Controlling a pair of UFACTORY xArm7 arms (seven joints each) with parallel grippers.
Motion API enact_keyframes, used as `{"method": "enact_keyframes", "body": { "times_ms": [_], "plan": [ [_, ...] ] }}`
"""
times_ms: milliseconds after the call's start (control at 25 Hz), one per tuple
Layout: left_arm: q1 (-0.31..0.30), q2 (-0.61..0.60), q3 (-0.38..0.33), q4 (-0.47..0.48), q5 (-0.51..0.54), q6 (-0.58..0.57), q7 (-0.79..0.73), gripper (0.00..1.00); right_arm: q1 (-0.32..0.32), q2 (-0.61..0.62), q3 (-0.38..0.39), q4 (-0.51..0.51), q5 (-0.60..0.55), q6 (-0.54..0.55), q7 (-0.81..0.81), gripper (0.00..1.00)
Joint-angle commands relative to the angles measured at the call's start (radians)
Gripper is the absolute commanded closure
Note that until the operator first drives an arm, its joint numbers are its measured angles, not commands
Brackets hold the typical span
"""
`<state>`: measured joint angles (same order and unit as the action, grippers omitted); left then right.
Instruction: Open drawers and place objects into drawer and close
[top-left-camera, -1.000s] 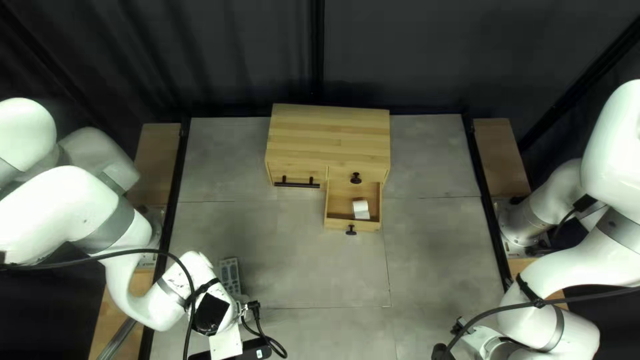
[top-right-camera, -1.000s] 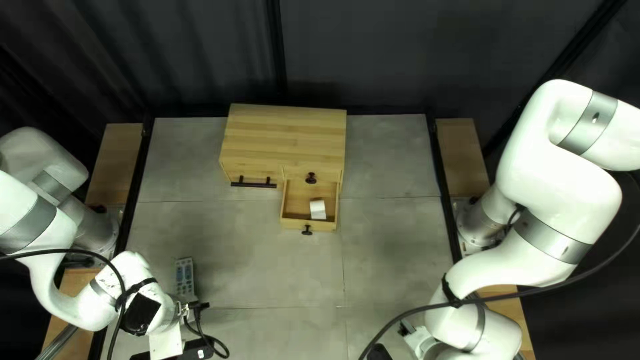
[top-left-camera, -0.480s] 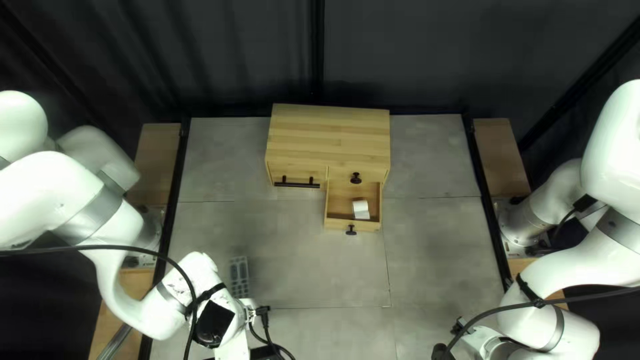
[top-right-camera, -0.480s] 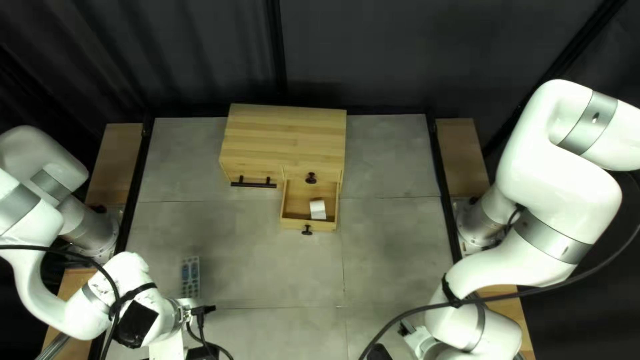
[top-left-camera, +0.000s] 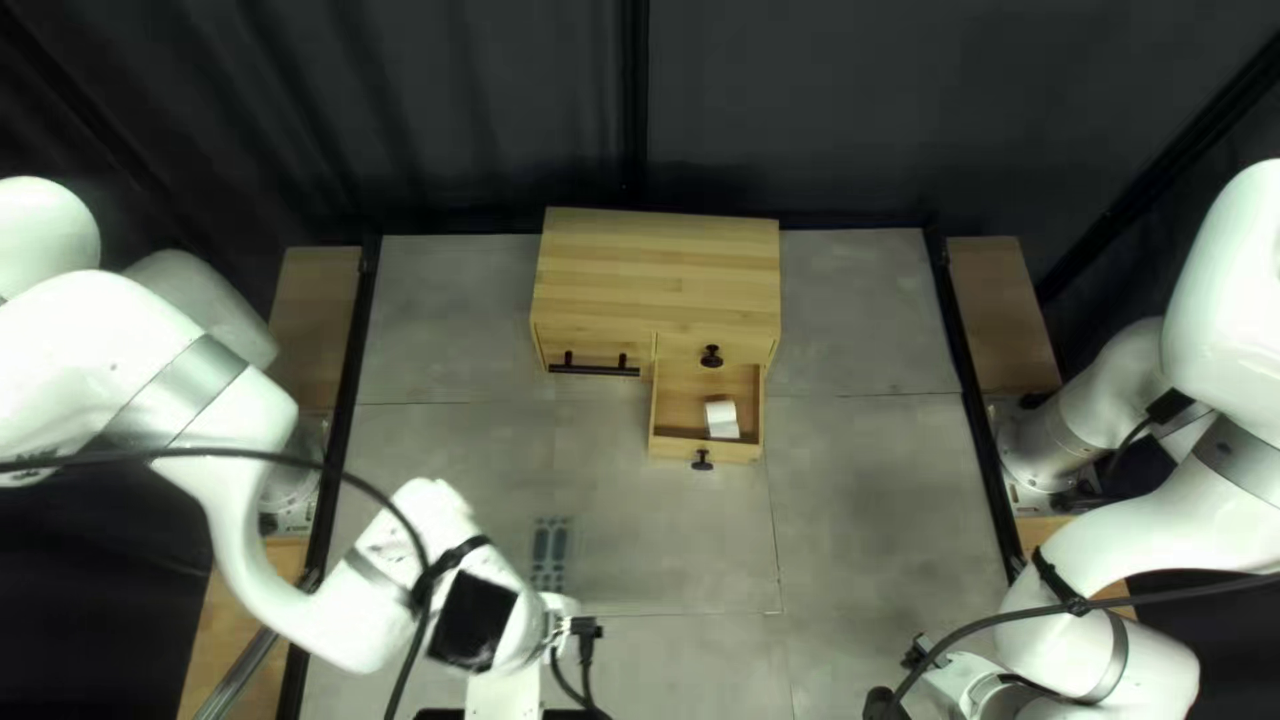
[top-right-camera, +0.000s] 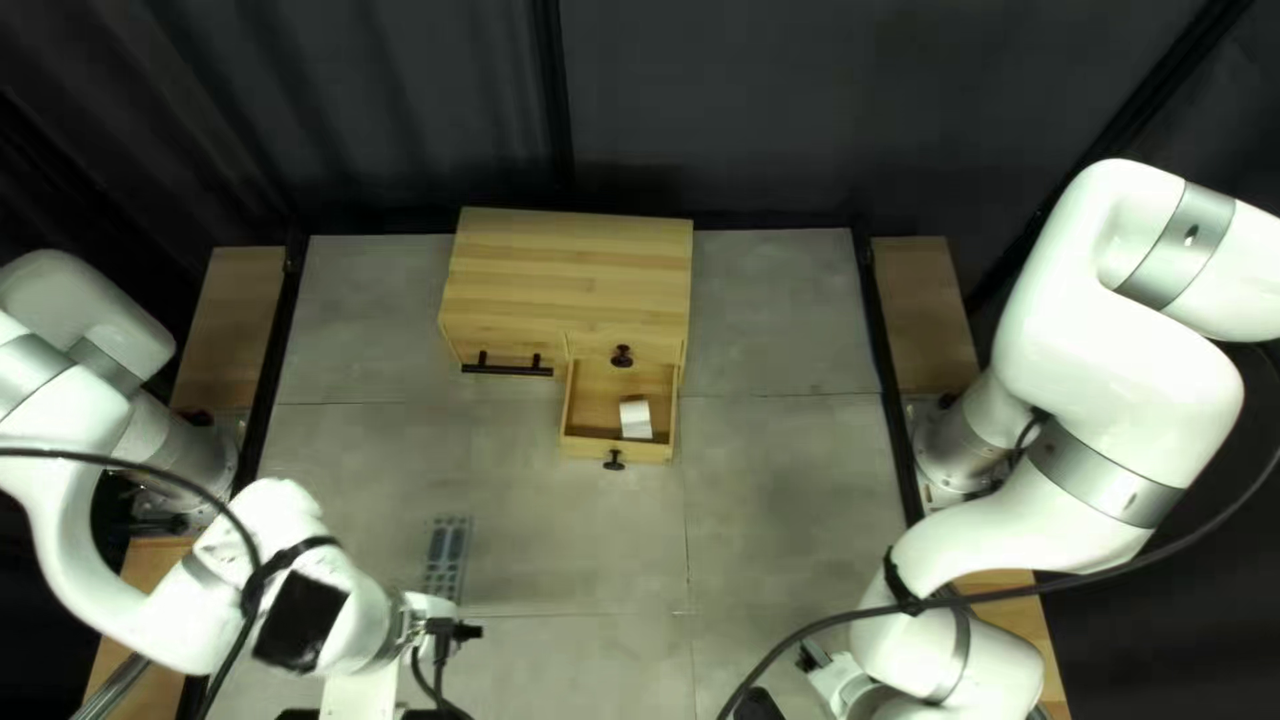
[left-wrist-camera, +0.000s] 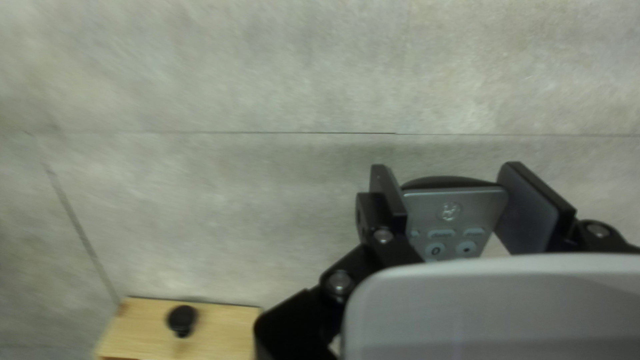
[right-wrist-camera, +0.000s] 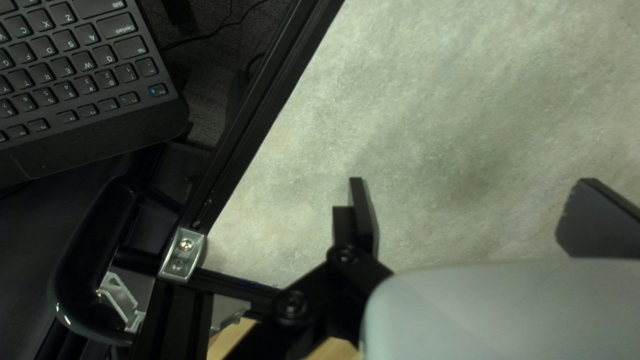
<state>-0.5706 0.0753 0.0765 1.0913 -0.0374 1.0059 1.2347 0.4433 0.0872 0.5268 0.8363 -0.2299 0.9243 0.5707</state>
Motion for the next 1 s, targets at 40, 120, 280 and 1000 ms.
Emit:
{"method": "enact_keyframes", "body": {
  "times_ms": [40,120,280,1000],
  "plan": [
    [0.057,0.038,0.032,0.06,-0.083,0.026,0.155,1.0,0.0,0.0,0.0,0.0,0.0,0.0,0.0,0.0],
    [0.078,0.051,0.042,0.071,-0.112,0.034,0.207,1.0,0.0,0.0,0.0,0.0,0.0,0.0,0.0,0.0],
    [0.116,0.077,0.062,0.104,-0.151,0.058,0.285,1.0,0.0,0.0,0.0,0.0,0.0,0.0,0.0,0.0],
    [0.233,0.226,0.12,0.263,-0.184,0.098,0.455,1.0,0.0,0.0,0.0,0.0,0.0,0.0,0.0,0.0]
  ]
}}
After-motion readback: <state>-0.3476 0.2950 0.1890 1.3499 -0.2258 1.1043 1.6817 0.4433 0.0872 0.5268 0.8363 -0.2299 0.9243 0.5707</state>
